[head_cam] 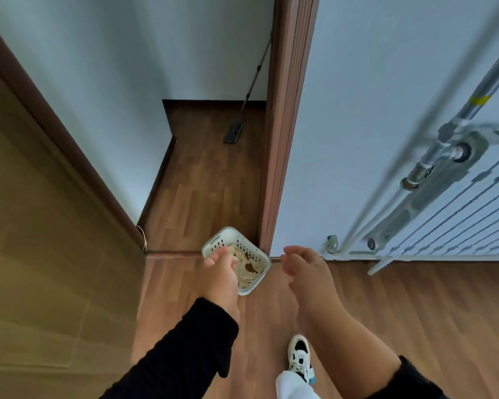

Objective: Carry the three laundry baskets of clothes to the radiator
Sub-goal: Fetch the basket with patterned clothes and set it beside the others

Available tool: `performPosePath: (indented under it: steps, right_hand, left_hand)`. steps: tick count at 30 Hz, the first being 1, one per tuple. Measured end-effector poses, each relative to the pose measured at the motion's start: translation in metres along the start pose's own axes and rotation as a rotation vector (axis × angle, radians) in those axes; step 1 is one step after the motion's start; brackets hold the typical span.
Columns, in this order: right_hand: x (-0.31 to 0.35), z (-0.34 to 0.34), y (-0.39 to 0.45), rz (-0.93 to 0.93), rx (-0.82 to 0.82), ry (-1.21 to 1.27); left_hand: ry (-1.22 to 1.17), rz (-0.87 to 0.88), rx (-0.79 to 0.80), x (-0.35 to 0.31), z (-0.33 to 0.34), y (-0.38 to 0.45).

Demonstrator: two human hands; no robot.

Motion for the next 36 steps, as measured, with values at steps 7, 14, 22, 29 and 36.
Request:
performPosePath:
  steps: [7, 14, 22, 29, 36]
  right_hand:
    - [0.001, 0.052, 0.128, 0.113, 0.136, -0.141]
    - [-0.005, 0.108, 0.241, 0.170, 0.254, -0.278]
    - [-0.079, 0.143, 0.317, 0.223, 0.209, -0.325]
    - [-0.210, 0.166, 0.385, 0.235, 0.138, -0.304]
    - [-0.357, 0.164, 0.468, 0.202, 0.122, -0.322]
  left_hand:
    - [-0.113, -0.004, -0.213, -0.051, 0.038, 0.083]
    - [-0.259, -0.063, -0.320, -0.079, 0.060, 0.164]
    - [-0.275, -0.142, -0.407, -0.057, 0.064, 0.264]
    - [-0.193, -0.106, -0.320, -0.005, 0.077, 0.393]
    - [-0.194, -0.161, -0.427, 0.091, 0.074, 0.533]
Point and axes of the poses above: each hand's wrist, its own y-axis towards the middle knuckle, its own z-axis out of the palm, x = y × z, the point moved 2 cm from there along y, towards the middle knuckle, and after that the axes turned 10 degrees about -z, right-handed, at the moved point
